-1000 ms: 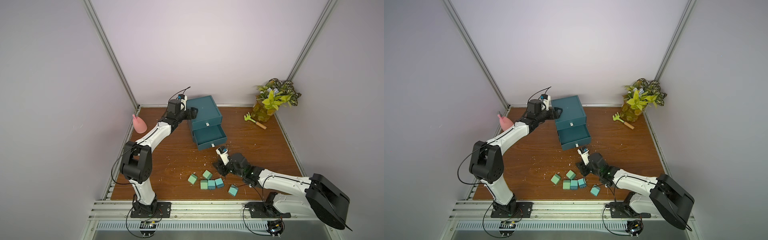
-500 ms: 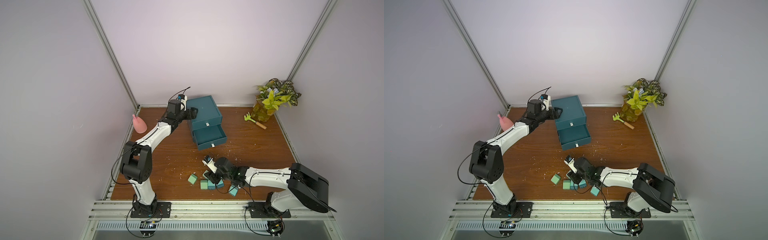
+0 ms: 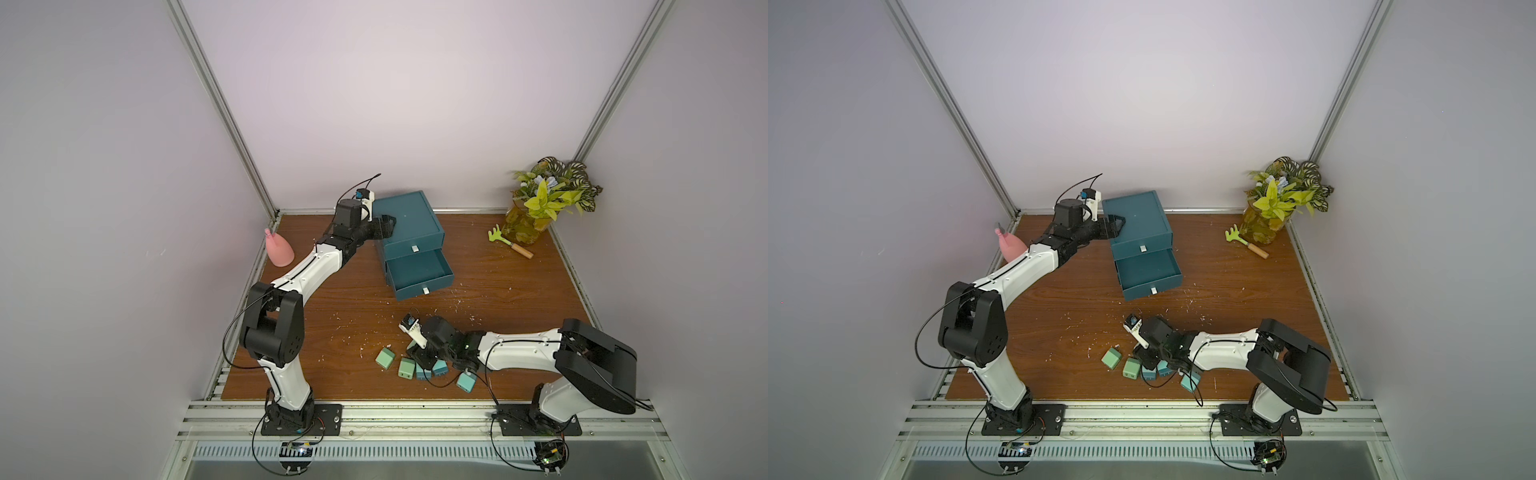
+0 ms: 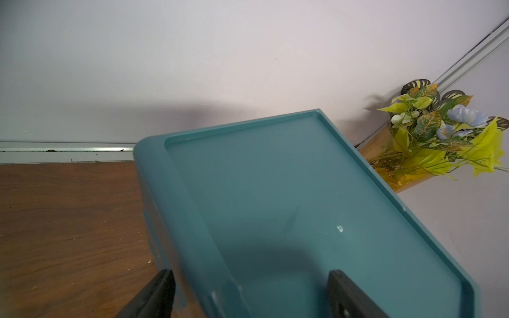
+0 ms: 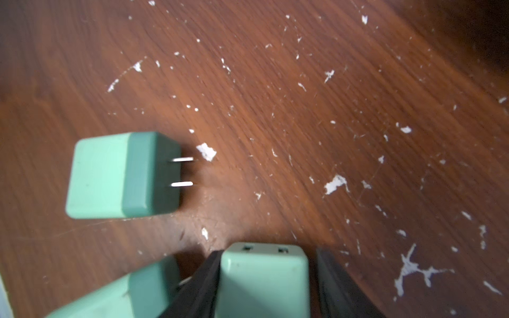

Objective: Place the plugs into the drawer by color
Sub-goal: Pick up the plug from the center of the board, then place the plug in the drawer.

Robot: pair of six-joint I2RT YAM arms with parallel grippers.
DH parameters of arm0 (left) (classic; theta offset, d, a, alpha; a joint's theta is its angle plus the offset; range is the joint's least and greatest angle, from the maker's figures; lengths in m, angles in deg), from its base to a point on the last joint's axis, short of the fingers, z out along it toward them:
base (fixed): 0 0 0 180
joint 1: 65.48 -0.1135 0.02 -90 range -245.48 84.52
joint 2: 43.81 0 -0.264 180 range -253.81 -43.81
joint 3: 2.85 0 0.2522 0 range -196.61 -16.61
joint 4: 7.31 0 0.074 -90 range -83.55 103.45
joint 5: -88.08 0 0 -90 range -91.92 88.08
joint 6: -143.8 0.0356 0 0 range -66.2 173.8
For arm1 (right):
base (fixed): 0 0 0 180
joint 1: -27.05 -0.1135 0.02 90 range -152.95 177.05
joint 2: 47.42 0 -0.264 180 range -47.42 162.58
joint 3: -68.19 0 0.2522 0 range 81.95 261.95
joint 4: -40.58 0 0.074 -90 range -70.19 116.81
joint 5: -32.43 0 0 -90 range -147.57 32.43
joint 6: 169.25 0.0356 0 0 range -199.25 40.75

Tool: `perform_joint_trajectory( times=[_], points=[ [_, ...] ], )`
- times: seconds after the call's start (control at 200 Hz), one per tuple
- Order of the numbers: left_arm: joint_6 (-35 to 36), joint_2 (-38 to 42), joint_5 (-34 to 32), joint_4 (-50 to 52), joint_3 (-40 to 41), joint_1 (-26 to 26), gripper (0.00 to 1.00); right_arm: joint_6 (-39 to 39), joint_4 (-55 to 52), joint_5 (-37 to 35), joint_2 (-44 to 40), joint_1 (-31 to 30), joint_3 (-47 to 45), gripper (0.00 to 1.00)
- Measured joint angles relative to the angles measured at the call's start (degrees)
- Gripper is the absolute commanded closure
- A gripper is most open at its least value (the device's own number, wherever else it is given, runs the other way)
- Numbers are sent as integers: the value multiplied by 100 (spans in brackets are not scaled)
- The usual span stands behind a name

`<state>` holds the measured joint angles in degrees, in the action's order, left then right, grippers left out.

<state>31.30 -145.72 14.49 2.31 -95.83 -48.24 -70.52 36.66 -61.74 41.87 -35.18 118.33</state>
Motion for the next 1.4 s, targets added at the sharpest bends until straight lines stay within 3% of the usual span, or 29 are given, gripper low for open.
perform_joint_trajectory(
  times=[0.28, 0.595, 0.791, 1.031, 1.401],
  points=[
    [2, 0, -9, 0, 0, 0, 18, 26, -129, -55, -9, 0, 92, 59],
    [0, 2, -9, -15, 11, 0, 18, 433, -658, -507, -514, 98, 1001, 63],
    [-2, 4, -7, -85, 48, 0, 17, 933, -761, -833, -695, 553, 1757, 63],
    [-17, 4, 7, -125, 70, 0, 18, 1320, -785, -1019, 90, 1174, 2649, 63],
    [-50, 4, 28, -127, 70, -2, 17, 1600, -1029, -1161, 990, 1246, 3429, 63]
  ],
)
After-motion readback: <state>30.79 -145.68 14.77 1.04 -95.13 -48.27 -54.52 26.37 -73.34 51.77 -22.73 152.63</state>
